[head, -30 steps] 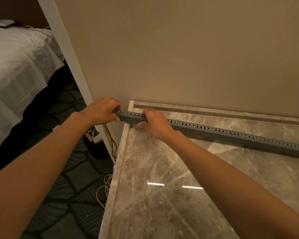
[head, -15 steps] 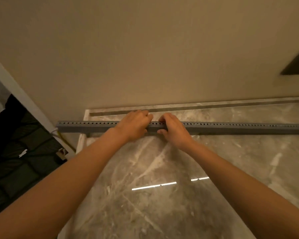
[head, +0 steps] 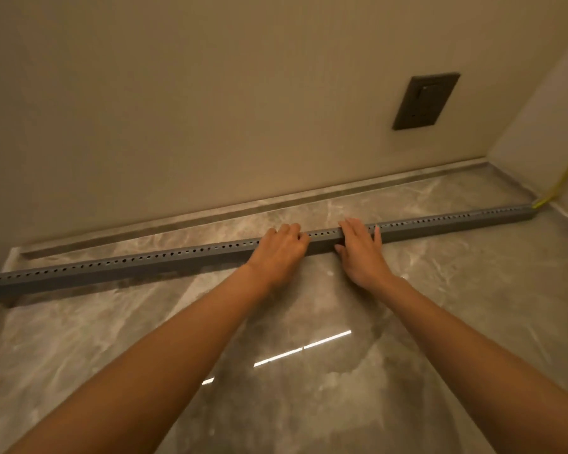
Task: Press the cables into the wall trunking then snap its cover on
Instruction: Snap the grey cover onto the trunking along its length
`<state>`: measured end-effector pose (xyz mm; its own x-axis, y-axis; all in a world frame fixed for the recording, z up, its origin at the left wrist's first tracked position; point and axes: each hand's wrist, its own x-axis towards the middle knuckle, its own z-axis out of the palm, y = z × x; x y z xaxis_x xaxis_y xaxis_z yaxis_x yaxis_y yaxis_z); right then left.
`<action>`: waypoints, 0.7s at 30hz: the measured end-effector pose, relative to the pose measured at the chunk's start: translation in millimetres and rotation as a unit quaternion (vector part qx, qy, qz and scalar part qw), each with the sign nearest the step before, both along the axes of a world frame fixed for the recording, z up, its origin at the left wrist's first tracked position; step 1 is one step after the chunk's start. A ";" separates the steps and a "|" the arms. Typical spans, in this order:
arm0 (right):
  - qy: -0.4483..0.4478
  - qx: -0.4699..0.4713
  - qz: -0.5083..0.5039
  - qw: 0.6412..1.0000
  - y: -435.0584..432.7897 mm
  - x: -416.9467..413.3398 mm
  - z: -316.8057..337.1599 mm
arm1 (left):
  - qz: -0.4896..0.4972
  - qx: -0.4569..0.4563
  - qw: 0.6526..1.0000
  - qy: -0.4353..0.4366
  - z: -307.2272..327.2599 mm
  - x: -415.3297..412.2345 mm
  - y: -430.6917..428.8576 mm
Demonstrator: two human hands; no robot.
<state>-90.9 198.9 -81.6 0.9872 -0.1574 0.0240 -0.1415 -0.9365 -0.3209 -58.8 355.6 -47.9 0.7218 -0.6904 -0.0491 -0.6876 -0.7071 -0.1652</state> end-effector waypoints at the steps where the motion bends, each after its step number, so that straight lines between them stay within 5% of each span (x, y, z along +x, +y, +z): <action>1: -0.002 0.010 -0.002 1.000 -23.3 -1.4 0.5 | 0.001 -0.001 1.000 -0.002 -0.1 -1.1 -22.3; 12: -0.013 0.083 -0.029 0.996 -214.6 -7.1 4.7 | 0.051 0.024 0.998 -0.009 -5.8 -11.7 -189.5; 21: -0.038 0.043 0.072 0.996 -252.0 19.3 -5.7 | 0.146 0.015 0.986 0.083 1.7 11.6 -214.0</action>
